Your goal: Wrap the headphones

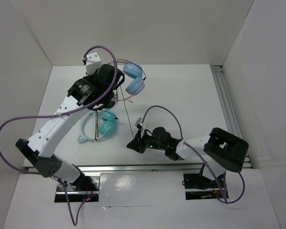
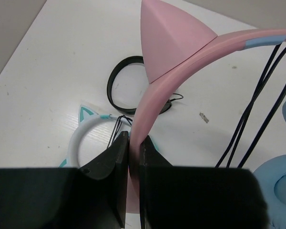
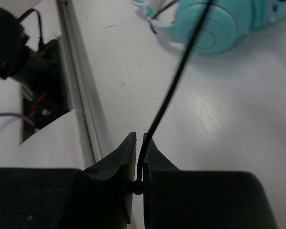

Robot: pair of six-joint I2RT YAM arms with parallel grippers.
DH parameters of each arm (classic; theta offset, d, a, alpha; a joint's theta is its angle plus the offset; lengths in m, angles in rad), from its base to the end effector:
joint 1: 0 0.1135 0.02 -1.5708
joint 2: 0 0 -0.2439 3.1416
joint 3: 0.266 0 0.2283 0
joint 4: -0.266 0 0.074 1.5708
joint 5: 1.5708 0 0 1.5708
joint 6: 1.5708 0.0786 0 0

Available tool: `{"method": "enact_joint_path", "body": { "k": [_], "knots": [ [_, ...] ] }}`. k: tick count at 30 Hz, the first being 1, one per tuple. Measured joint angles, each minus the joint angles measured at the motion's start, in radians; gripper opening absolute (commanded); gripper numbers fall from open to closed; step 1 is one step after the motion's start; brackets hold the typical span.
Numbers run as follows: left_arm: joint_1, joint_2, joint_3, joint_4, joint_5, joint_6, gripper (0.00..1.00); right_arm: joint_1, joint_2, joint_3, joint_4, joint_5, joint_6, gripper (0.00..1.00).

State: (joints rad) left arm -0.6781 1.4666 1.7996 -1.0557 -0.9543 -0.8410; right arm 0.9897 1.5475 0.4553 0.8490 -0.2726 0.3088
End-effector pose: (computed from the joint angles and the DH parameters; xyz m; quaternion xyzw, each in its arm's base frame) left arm 0.2527 -0.1212 0.4058 -0.2542 0.7916 0.0518 0.5533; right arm 0.1549 0.2743 0.1534 -0.3395 0.7076 0.4543 0.4215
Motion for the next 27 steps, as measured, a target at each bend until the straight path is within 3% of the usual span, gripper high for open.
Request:
{"method": "enact_joint_path", "body": {
  "k": [8, 17, 21, 27],
  "knots": [
    [0.090, 0.143, -0.031, 0.032, 0.073, 0.049, 0.00, 0.147, -0.103, 0.050, -0.088, 0.000, -0.047, 0.00],
    [0.070, 0.192, -0.132, 0.108, 0.118, 0.137, 0.00, 0.187, -0.238, 0.233, -0.467, 0.063, -0.224, 0.00],
    [0.035, 0.214, -0.248, 0.178, 0.194, 0.221, 0.00, 0.140, -0.349, 0.305, -0.635, 0.126, -0.348, 0.00],
    [-0.113, 0.206, -0.421, 0.200, 0.274, 0.342, 0.00, 0.090, -0.497, 0.316, -0.793, 0.282, -0.455, 0.00]
  ]
}}
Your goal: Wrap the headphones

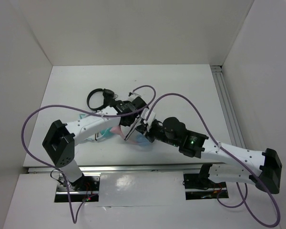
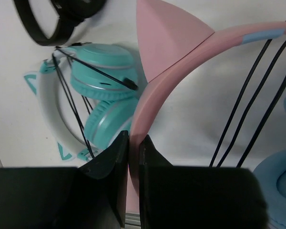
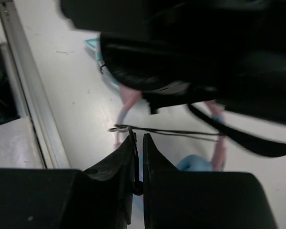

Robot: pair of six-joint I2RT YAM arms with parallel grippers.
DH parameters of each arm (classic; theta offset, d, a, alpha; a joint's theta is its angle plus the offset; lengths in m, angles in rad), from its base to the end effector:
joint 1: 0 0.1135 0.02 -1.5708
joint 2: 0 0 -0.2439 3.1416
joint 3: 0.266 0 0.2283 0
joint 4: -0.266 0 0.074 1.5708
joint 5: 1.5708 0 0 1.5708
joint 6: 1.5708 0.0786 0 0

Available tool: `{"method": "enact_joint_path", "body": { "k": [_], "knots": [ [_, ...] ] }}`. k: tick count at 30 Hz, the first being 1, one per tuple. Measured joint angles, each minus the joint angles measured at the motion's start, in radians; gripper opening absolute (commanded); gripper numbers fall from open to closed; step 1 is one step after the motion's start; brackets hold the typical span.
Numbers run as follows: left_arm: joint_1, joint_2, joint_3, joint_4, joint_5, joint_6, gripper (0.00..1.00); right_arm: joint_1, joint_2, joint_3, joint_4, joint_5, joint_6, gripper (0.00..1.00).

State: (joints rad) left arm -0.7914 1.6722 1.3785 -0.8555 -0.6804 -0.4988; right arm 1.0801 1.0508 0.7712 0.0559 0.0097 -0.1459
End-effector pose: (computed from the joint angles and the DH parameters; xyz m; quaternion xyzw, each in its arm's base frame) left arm 0.2658 -0.1987 0.2266 0.0653 0.9222 0.1421 0.3538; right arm 0.1307 0.2430 0.2882 -0.4472 0.6410 0.2775 0.5586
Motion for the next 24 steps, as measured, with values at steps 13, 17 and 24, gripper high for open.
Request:
{"method": "enact_joint_path", "body": {
  "k": [13, 17, 24],
  "knots": [
    [-0.206, -0.297, -0.102, -0.011, 0.146, 0.186, 0.00, 0.002, -0.171, -0.117, -0.053, 0.213, -0.011, 0.00],
    [-0.249, -0.365, -0.104, -0.028, 0.197, 0.186, 0.00, 0.003, -0.227, -0.141, -0.045, 0.270, -0.009, 0.00],
    [-0.273, -0.406, -0.104, -0.042, 0.290, 0.187, 0.00, 0.011, -0.211, -0.158, -0.027, 0.330, -0.013, 0.00]
  ]
}}
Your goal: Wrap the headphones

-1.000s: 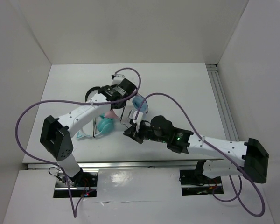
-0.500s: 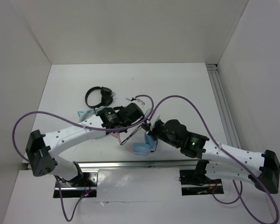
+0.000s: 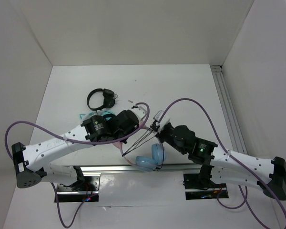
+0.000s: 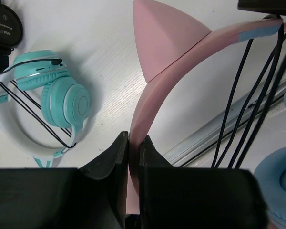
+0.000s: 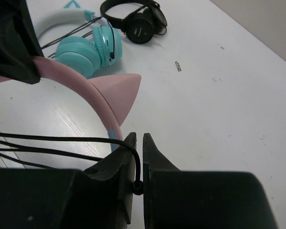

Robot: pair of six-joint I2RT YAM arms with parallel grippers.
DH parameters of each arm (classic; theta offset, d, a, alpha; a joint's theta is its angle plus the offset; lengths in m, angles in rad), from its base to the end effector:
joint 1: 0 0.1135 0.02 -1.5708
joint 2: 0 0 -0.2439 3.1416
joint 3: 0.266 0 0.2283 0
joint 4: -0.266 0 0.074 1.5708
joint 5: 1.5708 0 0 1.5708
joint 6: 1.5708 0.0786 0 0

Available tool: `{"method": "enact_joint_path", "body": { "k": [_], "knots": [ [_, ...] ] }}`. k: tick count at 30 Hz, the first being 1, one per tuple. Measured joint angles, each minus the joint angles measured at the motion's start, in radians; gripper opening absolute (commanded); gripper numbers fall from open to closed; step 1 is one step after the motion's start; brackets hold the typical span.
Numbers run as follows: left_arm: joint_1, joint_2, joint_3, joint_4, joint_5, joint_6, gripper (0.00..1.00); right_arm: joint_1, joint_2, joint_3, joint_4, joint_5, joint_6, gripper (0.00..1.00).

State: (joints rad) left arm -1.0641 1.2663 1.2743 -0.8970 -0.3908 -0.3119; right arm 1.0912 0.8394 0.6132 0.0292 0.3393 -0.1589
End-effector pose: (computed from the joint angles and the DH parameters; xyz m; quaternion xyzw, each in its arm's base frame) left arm 0.1519 -0.2120 0.2941 0.2792 0.8837 -0.0669 0.3696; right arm 0.1296 0.1924 0.2751 -0.3591 0.6807 0.1643 0.6170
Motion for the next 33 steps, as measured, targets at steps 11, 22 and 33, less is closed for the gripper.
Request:
{"method": "enact_joint_path", "body": {
  "k": [11, 22, 33],
  "knots": [
    [-0.001, 0.004, 0.077, -0.113, -0.037, -0.006, 0.00, -0.025, 0.033, -0.047, 0.043, 0.100, 0.005, 0.24],
    [0.000, 0.061, 0.147, -0.145, -0.064, -0.008, 0.00, -0.149, 0.068, -0.077, 0.106, 0.036, 0.040, 0.48],
    [0.195, 0.069, 0.188, -0.195, 0.033, -0.003, 0.00, -0.385, 0.154, -0.077, 0.108, 0.026, 0.158, 0.65]
  ]
}}
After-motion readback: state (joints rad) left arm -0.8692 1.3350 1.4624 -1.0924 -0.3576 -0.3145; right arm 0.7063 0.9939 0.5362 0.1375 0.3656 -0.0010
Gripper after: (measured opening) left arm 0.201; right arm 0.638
